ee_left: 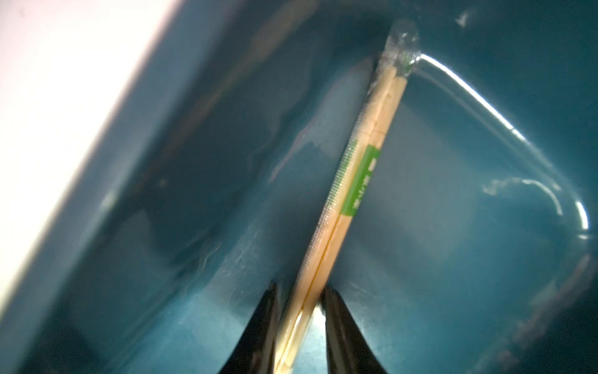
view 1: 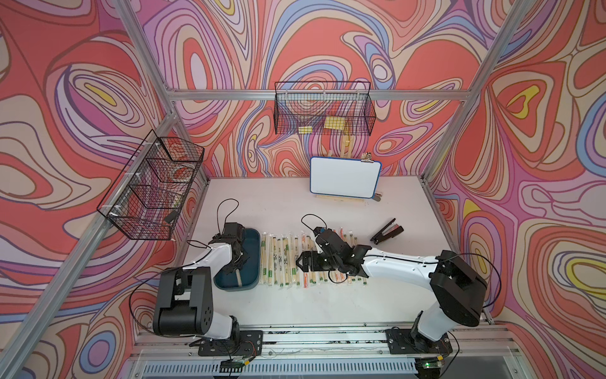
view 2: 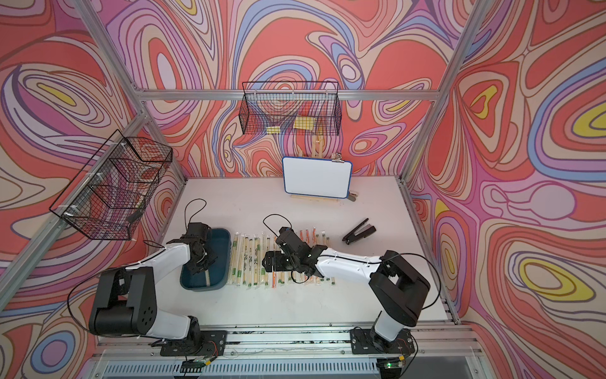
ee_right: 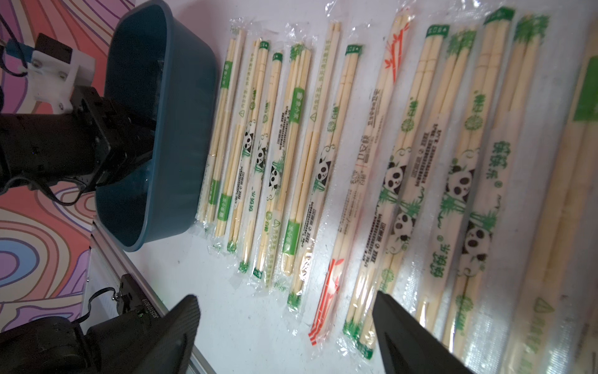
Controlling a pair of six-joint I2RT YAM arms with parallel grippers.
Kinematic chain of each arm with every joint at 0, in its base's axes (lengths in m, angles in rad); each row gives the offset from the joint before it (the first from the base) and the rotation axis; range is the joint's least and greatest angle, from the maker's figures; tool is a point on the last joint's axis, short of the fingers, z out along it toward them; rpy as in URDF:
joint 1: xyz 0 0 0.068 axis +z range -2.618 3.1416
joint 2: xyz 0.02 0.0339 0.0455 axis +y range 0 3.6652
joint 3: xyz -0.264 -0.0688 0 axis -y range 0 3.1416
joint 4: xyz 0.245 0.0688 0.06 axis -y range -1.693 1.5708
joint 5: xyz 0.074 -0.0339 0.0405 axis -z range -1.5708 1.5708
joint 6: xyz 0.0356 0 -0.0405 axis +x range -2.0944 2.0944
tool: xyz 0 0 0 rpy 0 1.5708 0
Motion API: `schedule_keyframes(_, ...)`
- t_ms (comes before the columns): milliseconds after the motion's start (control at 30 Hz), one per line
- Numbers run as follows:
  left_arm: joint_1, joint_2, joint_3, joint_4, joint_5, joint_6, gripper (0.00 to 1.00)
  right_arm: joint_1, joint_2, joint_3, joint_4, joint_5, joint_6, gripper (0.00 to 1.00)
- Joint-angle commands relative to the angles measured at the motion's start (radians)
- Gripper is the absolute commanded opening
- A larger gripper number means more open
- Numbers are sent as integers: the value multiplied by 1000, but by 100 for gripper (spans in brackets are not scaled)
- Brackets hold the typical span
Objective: Take the paired disposable chopsticks out of the storage box
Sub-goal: Pick up the paired disposable chopsticks from the storage box.
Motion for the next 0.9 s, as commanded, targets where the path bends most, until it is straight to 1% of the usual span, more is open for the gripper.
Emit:
schedule_keyframes(0, 3, 29, 4, 2, 58, 23, 25, -4, -8, 3, -16, 13, -3, 89)
schedule_keyframes(167, 3, 27, 6, 5, 67, 26, 19, -3, -3, 6, -16, 10, -3, 89)
schedule_keyframes(333, 3, 1, 16, -11, 65, 30, 11, -3, 3, 11, -16, 7, -1, 89)
schedule_keyframes(433, 3, -13, 31, -28, 56, 38, 9, -3, 8, 14, -13, 6, -2, 89)
schedule_keyframes(567, 3, -26, 51, -53, 41, 52, 1, -4, 12, 15, -9, -1, 0, 89)
schedule_keyframes(867, 3, -73, 105, -116, 17, 74, 0, -3, 37, 26, 6, -18, 2, 89)
